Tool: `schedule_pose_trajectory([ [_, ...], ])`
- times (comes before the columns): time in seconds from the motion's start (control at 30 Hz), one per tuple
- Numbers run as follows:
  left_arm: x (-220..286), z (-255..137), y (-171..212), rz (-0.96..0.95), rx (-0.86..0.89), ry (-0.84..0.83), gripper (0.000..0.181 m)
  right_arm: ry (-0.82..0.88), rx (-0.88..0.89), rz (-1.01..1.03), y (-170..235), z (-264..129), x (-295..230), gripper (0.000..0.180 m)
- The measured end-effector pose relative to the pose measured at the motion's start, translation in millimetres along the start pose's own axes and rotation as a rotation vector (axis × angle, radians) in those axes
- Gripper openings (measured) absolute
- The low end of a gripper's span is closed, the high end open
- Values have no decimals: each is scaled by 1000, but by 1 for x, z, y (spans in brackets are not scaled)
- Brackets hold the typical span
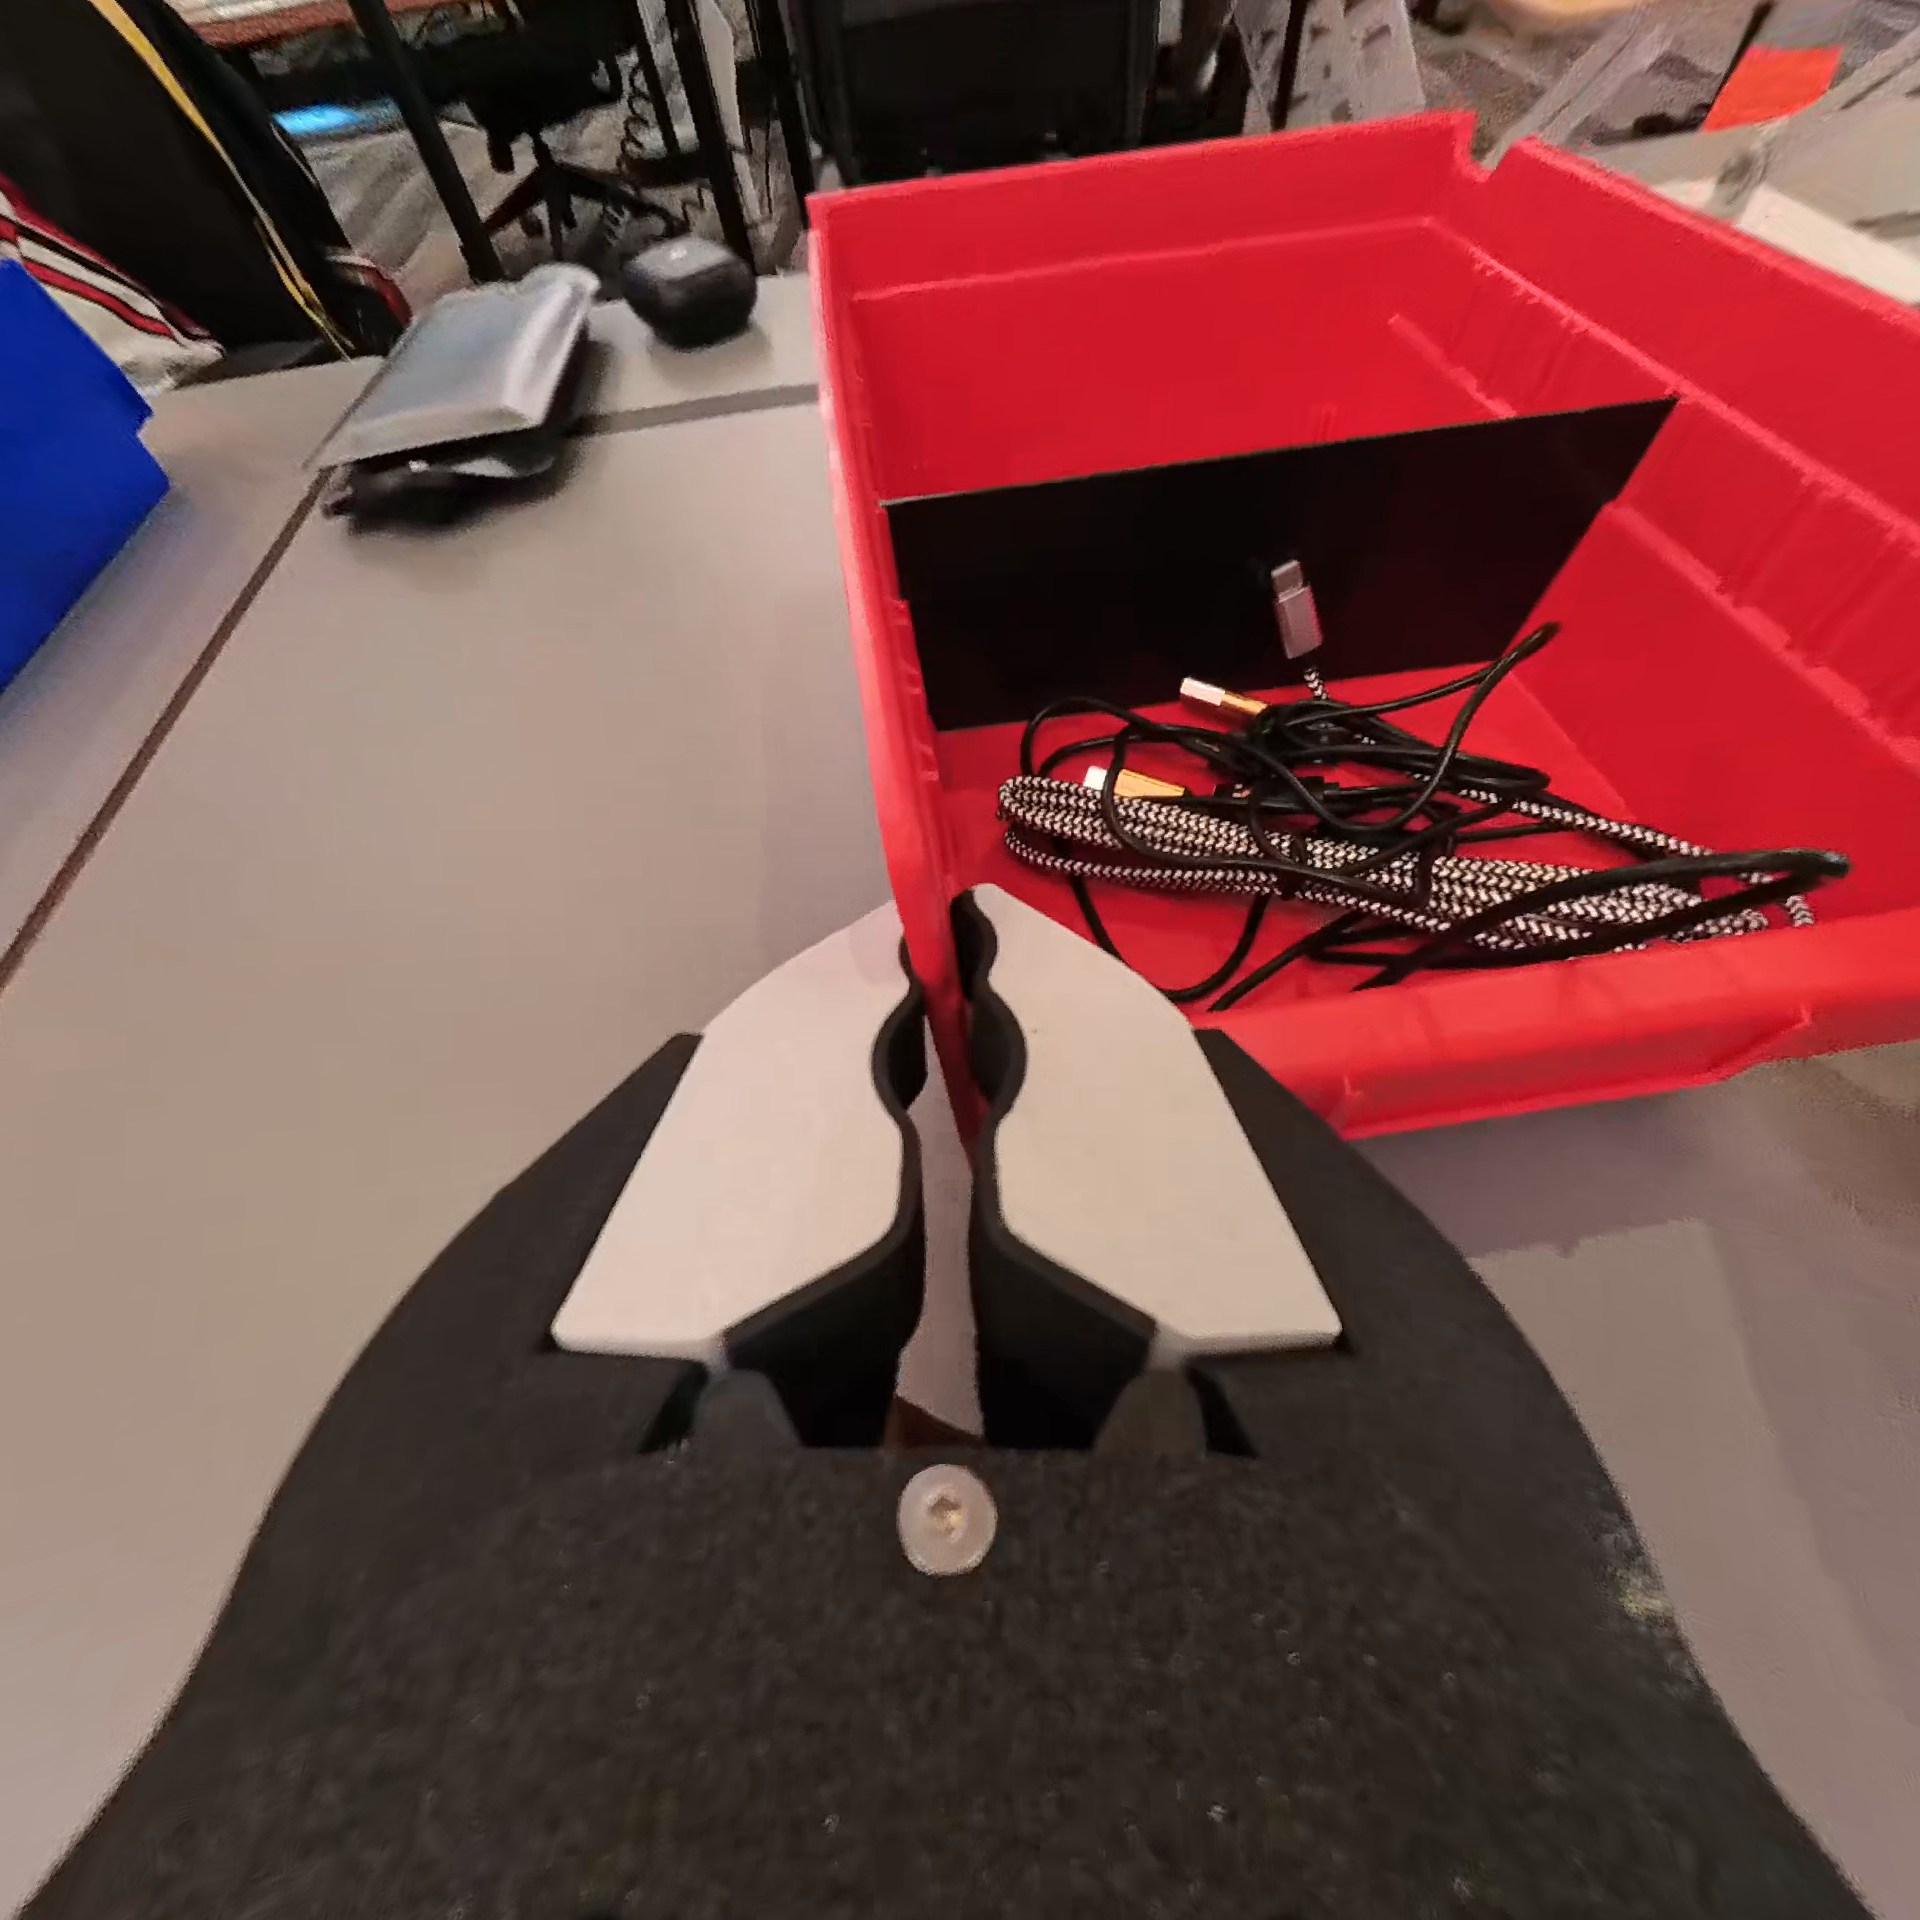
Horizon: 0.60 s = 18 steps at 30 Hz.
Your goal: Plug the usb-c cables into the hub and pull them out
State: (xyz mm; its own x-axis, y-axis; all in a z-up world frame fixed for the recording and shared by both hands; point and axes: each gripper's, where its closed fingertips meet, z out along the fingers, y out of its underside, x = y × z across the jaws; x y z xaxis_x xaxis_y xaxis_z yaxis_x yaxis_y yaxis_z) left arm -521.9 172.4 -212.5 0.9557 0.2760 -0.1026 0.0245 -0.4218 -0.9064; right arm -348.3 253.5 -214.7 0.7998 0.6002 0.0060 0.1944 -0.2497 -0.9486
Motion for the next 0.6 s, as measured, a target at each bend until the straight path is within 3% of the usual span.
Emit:
schedule_pose_trajectory([
  [0.23,-7,6,13,-62,-31,8,2,-159,-70,32,8,0,-12,10],
  [0.3,-8,1,14,-67,-47,-16,4,-300,-143,39,11,-10,-15,13],
  [0.4,-19,-11,6,-52,-8,-119,24,-601,-226,155,7,-48,-14,28],
  [0.5,-20,-24,-6,-128,58,-123,23,-776,-285,217,12,-88,21,30],
  [0.6,-22,-38,-18,-237,135,-132,23,-717,-276,173,30,-114,87,32],
])
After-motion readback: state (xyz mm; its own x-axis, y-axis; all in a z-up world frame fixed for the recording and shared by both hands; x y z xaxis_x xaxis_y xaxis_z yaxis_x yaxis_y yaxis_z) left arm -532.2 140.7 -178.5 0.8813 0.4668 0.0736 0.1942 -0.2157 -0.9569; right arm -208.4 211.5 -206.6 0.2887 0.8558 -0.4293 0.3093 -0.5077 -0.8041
